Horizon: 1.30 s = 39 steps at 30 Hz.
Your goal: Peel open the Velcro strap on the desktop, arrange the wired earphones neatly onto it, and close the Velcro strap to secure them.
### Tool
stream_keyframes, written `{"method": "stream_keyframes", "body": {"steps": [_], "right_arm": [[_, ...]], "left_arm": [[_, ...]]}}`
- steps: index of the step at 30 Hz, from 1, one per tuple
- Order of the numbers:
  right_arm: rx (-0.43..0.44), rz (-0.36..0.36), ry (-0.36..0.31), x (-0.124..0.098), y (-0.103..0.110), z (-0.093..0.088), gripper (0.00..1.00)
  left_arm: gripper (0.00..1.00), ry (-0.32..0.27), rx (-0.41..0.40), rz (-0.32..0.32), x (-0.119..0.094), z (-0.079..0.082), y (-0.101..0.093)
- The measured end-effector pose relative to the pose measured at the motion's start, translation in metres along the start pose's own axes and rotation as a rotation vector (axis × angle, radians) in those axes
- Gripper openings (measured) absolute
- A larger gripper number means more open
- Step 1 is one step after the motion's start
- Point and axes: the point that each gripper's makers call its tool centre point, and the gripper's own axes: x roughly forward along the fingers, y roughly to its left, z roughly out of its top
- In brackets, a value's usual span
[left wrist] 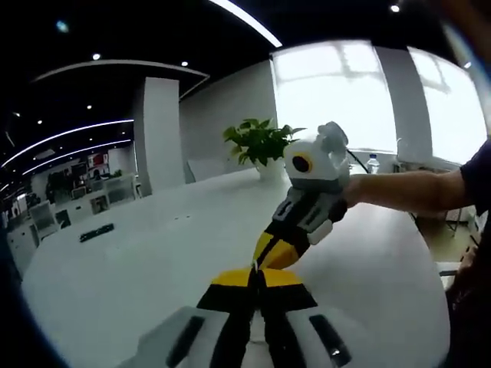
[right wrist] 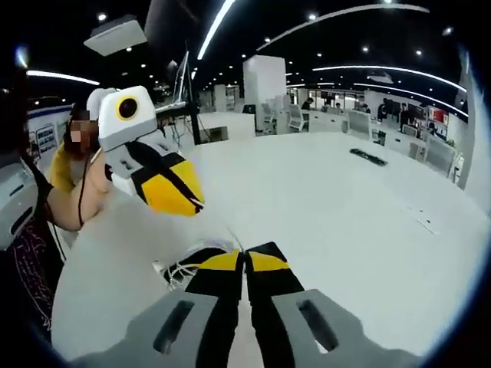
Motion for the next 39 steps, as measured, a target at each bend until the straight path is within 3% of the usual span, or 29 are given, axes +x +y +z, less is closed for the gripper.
{"method": "stream_keyframes", "body": {"steps": [2,4,8,11,19,26,36,39], "right_arm": [[-0.046,-0.038,-0.004,-0.003,-0.002,0.004,0.05],[-0.113,-0.127,0.000,-0.008,-0.007,0.010,0.05],[-0.394,-0.285,-0.017,-0.017,-0.008,0.028,0.05],[-0.562,-0.360,-0.027,-0.017,-0.006,0.038,0.05],[-0.858,-0.414,-0.080,-0.006,0.010,0.055,0.05],[-0.884,-0.397,-0.132,-0.012,0.011,0.067,0.05],[-0.931,-0.402,-0.139,-0.014,0.015,0.072,0.05],[-1.028,-0.423,-0.127,-0.014,0.018,0.076,0.05]], "left_arm": [[0.06,-0.010,-0.012,-0.010,0.000,0.002,-0.002],[0.06,-0.022,-0.011,-0.017,-0.001,0.004,-0.003],[0.06,-0.057,-0.030,-0.056,-0.002,0.010,-0.010],[0.07,-0.052,-0.025,-0.068,-0.002,0.009,-0.013],[0.07,-0.026,-0.026,-0.092,0.000,0.003,-0.018],[0.07,-0.004,-0.009,-0.118,0.001,-0.002,-0.024],[0.08,0.007,0.001,-0.136,0.001,-0.005,-0.027],[0.08,0.017,0.006,-0.151,0.002,-0.007,-0.031]]}}
